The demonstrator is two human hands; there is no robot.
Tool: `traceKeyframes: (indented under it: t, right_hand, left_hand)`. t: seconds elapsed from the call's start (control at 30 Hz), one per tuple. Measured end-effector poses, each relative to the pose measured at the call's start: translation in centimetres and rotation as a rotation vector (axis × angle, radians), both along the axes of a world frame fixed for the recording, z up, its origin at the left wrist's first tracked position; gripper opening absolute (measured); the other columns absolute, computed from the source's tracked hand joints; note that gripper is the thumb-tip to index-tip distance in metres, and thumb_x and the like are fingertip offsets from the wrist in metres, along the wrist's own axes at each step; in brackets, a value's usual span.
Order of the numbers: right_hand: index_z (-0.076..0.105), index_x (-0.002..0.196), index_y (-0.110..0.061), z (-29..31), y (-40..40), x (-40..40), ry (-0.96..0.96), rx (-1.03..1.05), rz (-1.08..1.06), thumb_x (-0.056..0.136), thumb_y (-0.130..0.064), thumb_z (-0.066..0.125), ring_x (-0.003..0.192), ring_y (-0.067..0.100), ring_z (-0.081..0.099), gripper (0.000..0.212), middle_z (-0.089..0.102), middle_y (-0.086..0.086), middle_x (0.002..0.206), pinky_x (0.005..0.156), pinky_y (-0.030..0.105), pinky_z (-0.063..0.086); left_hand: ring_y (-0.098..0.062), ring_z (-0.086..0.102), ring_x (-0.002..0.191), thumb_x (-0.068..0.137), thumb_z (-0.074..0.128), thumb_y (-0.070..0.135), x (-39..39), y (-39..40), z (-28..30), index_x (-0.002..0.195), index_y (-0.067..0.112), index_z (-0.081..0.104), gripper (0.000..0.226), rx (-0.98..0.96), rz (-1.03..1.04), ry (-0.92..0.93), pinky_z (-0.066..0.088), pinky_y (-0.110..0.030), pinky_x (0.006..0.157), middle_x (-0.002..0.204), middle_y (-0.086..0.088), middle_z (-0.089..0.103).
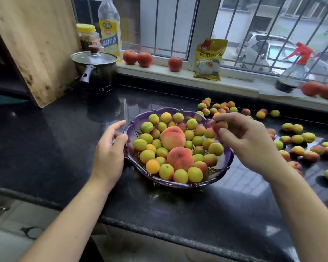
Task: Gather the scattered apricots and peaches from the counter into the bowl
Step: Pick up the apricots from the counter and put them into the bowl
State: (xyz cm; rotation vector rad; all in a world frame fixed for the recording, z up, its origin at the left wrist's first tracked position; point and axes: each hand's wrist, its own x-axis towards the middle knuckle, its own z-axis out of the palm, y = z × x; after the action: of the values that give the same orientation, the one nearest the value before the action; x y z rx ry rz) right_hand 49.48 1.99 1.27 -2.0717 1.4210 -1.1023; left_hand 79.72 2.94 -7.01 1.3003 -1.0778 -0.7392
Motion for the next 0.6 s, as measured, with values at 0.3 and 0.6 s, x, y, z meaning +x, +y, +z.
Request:
traceKeyframes:
  t: [0.3,0.6]
  right_hand:
    - [0.067,0.116,-0.041,2.2,1.4,0.9,0.502,0.189,0.275,0.097,-0.025,0.064,0.091,-0.003,0.063,0.024,0.066,-0.02,0.096,0.076,0.019,0.052]
    - [0.07,0.104,-0.042,3.9,1.5,1.5,0.767,0.316,0.337,0.091,-0.032,0.071,0.093,-0.008,0.061,0.016,0.065,-0.024,0.098,0.083,0.014,0.052]
  left_hand:
    - [-0.023,0.07,0.105,0.089,0.052,0.036,0.2,-0.2,-0.2,0.132,0.033,0.068,0.046,0.028,-0.003,-0.014,0.057,-0.054,0.096,0.109,0.0,0.072]
    - [-0.018,0.069,0.108,0.089,0.05,0.038,0.1,-0.1,0.0,0.133,0.033,0.066,0.047,0.021,-0.01,-0.04,0.057,-0.051,0.097,0.115,0.005,0.071]
